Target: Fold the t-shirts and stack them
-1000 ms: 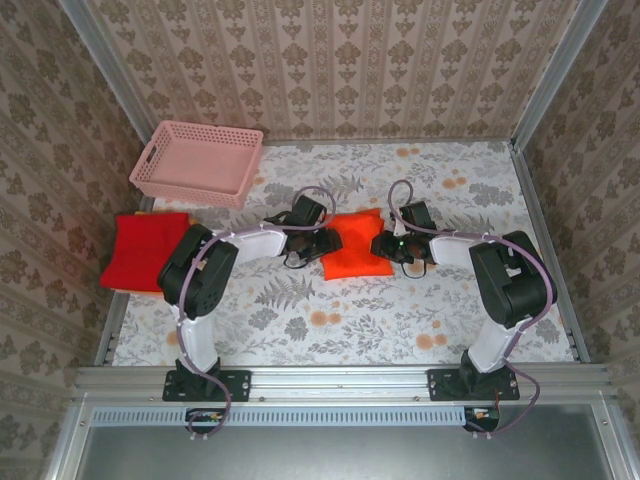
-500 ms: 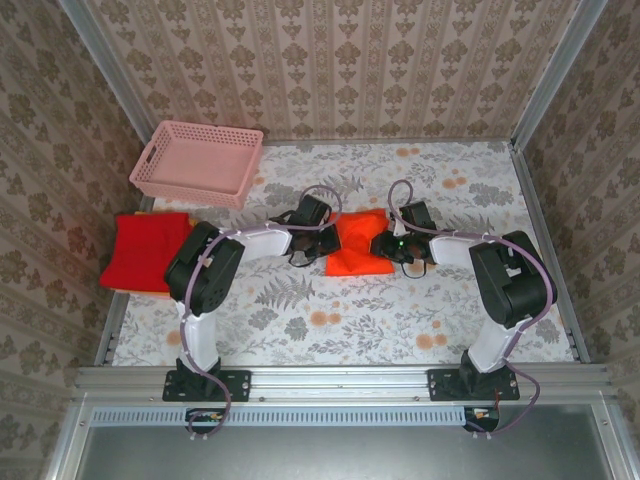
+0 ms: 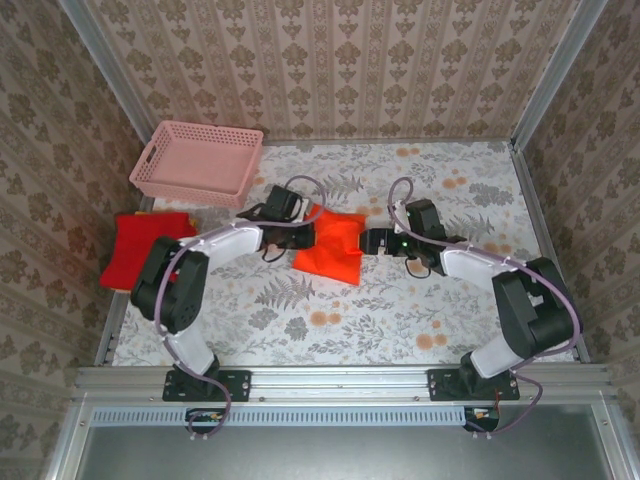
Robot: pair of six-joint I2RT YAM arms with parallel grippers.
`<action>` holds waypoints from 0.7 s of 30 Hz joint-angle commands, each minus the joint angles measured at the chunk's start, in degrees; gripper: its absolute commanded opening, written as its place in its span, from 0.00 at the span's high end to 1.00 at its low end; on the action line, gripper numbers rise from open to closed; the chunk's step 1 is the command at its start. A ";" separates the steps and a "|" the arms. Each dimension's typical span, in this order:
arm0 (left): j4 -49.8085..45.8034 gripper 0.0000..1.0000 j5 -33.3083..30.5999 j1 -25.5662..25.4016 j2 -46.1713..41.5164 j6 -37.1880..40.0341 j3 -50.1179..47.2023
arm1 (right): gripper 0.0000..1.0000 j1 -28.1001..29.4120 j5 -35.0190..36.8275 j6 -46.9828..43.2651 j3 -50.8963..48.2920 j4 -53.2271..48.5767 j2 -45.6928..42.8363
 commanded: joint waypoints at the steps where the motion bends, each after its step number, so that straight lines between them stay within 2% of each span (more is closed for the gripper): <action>1: -9.60 1.00 -3.96 2.32 -4.37 13.67 -0.54 | 0.00 3.54 -2.76 -9.71 -0.01 4.65 -3.29; 3: -15.22 1.00 -8.19 4.11 -5.42 16.89 0.49 | 0.00 5.62 -3.87 -11.83 1.34 4.19 -3.46; 9: -27.47 1.00 -13.15 12.73 -7.74 25.57 2.75 | 0.00 11.80 -7.43 -14.15 6.54 4.17 -2.76; 14: -36.14 1.00 -13.01 22.07 -11.00 33.03 5.02 | 0.00 17.22 -8.94 -17.87 12.00 1.69 -2.73; 18: -39.00 1.00 -18.37 26.91 -14.47 41.06 4.90 | 0.00 19.94 -9.58 -19.69 15.34 0.42 -1.68; 21: -38.66 1.00 -17.99 32.20 -16.32 43.35 5.48 | 0.00 20.62 -10.43 -20.39 16.72 -0.28 -0.99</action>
